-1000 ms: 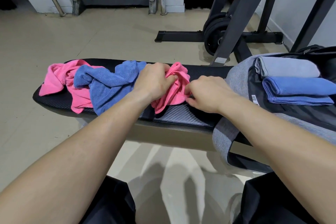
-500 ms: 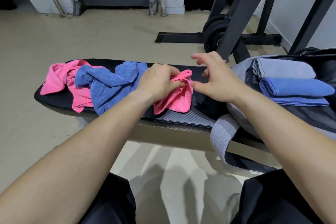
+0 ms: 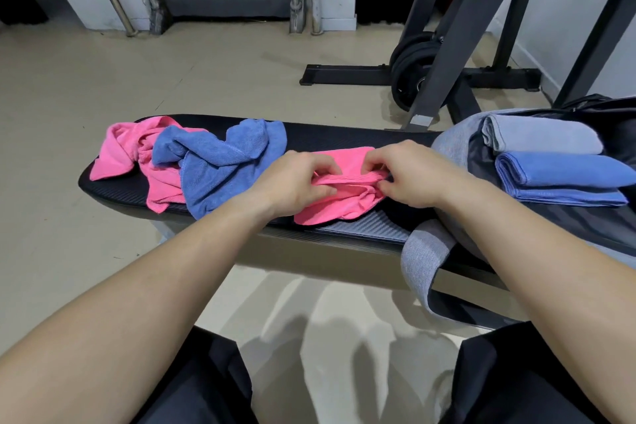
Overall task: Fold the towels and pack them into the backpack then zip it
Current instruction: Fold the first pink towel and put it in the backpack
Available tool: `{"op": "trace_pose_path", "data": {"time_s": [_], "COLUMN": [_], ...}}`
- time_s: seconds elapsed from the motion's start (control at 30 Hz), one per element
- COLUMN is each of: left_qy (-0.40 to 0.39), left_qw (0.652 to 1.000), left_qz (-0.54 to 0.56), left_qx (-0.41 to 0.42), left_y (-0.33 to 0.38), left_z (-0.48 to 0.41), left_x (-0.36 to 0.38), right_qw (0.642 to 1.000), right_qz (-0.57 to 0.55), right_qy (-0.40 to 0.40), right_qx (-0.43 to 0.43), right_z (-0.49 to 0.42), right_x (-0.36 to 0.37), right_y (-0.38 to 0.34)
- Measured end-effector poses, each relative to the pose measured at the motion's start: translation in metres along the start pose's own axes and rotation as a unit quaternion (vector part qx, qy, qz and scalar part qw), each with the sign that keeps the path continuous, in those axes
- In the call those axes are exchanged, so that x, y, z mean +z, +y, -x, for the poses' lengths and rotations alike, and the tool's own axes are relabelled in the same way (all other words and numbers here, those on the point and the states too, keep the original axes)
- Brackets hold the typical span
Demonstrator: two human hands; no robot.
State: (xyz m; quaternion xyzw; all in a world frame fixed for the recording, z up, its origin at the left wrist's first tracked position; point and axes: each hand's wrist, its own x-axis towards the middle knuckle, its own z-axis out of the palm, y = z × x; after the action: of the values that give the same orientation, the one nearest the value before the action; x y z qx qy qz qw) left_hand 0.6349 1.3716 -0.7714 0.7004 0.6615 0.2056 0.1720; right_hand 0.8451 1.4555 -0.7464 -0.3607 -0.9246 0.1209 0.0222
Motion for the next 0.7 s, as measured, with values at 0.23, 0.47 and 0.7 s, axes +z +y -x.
{"op": "trace_pose_path", "data": {"time_s": [0.23,0.47,0.7], "left_qy": [0.071,0.032,-0.018], "left_qw": [0.997,0.999,0.991], "left_qz": [0.014,0.003,-0.119], "left_qx": [-0.010,-0.029,-0.049], "left_y": [0.009,-0.005,-0.028], "left_z": [0.000,0.017,0.052], "left_x": [0.002,-0.008,0.003], "right_qw": [0.995,0.997,0.988], "right_qz": [0.100,0.067,0.128], "right_qy": [-0.004,-0.001,-0.063], "right_qx": [-0.017,-0.035,-0.061], "right_z": [-0.001,-0.009,-0.002], "right_x": [0.006,0.005,0.023], "right_y": [-0.026,-0.030,-0.049]}}
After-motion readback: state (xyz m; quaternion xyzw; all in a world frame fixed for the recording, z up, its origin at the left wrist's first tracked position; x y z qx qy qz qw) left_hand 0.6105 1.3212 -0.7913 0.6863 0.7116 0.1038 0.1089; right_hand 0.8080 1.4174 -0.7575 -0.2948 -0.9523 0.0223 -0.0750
